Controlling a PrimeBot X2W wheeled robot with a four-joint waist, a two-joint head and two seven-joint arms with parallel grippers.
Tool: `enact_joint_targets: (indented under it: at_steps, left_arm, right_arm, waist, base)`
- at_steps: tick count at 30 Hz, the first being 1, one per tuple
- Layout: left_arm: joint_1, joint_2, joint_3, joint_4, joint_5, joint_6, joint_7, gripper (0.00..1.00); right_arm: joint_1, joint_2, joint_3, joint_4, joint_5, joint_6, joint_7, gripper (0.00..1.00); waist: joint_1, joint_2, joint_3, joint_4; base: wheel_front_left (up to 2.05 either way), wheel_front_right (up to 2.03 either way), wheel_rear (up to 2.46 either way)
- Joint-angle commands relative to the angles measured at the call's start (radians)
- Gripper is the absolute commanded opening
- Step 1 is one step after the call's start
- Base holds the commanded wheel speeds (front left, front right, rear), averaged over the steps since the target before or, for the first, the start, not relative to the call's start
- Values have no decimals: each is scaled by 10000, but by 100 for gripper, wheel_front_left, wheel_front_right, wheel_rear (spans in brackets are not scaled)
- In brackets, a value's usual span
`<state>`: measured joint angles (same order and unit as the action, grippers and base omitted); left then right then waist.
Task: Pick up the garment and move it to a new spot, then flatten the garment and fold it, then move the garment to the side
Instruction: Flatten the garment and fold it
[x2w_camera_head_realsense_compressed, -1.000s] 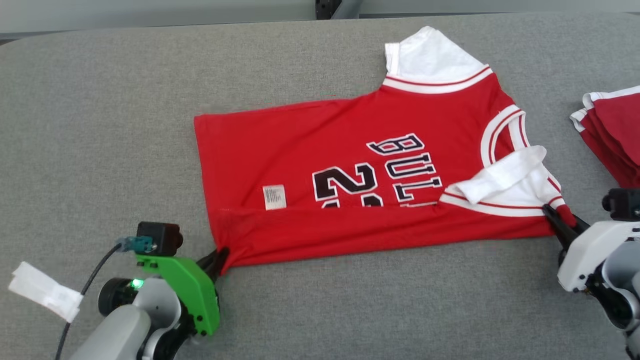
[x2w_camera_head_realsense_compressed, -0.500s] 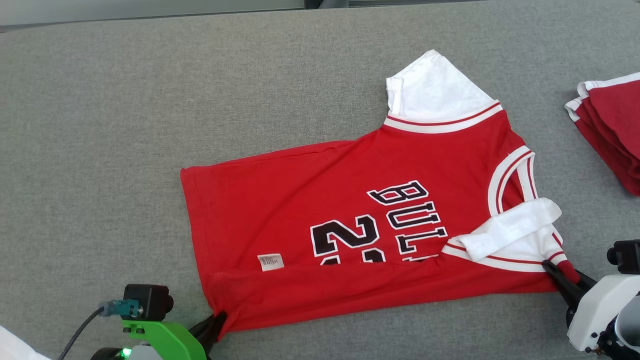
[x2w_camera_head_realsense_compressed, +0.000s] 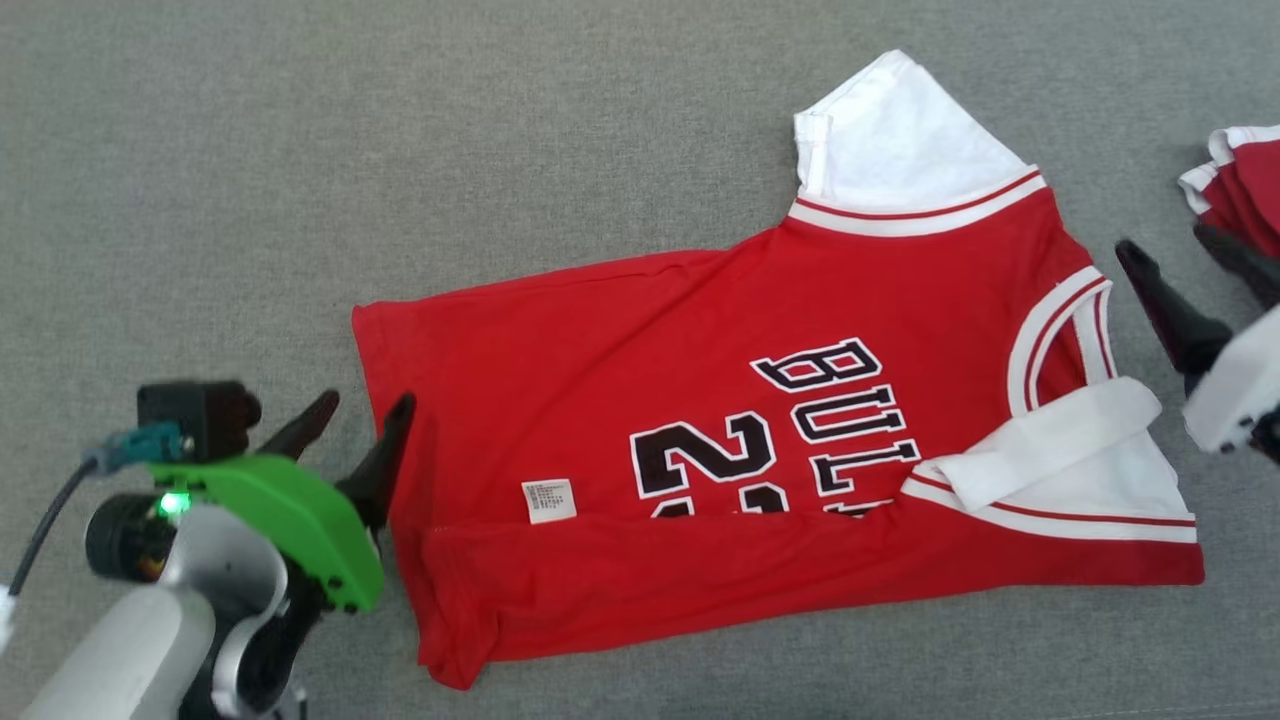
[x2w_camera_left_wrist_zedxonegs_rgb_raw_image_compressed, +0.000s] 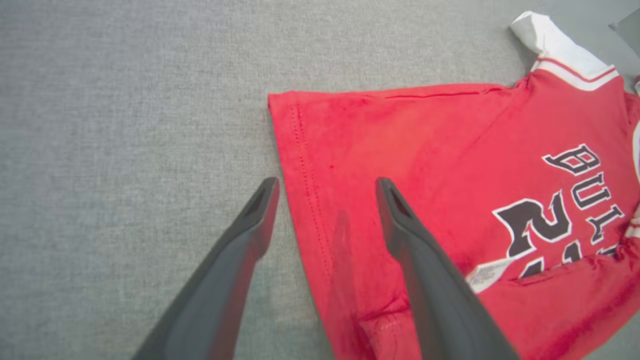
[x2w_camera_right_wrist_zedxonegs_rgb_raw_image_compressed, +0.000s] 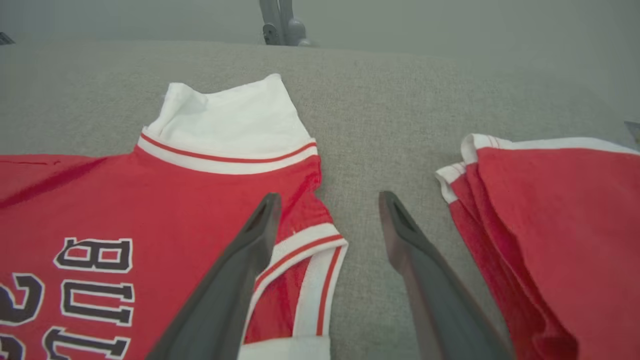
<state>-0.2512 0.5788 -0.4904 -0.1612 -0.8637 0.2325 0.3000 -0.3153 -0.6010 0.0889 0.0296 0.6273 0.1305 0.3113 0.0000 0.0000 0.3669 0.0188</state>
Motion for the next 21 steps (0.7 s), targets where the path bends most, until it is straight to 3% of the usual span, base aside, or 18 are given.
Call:
enact_joint_targets:
  at_steps: [1,6,11,21]
  left_arm:
    - [-296,-191,-107,117,42,-76,74,100]
    - [-2109,-1105,-677,1827,348,-449,381,100]
    - [-3008,-1636,-1091,3264,751,-669,280,100]
    - [-3924,-2494,-1721,4686,898,-1417,205,100]
  right_arm:
    - [-328,84,91,102,-84,2,89,100]
    - [-2562,309,1287,1205,-641,1,608,100]
    - [-4018,670,2225,2608,-676,-2,692,100]
    - [-5756,526,3020,5078,-946,-2,296,100]
  waist:
    - [0,0,556,334]
    - [0,0,1032,731]
    - [0,0,1085,1025]
    - [0,0,1069,1540]
  base:
    - [0,0,0]
    - [0,0,0]
    - [0,0,0]
    - [0,0,0]
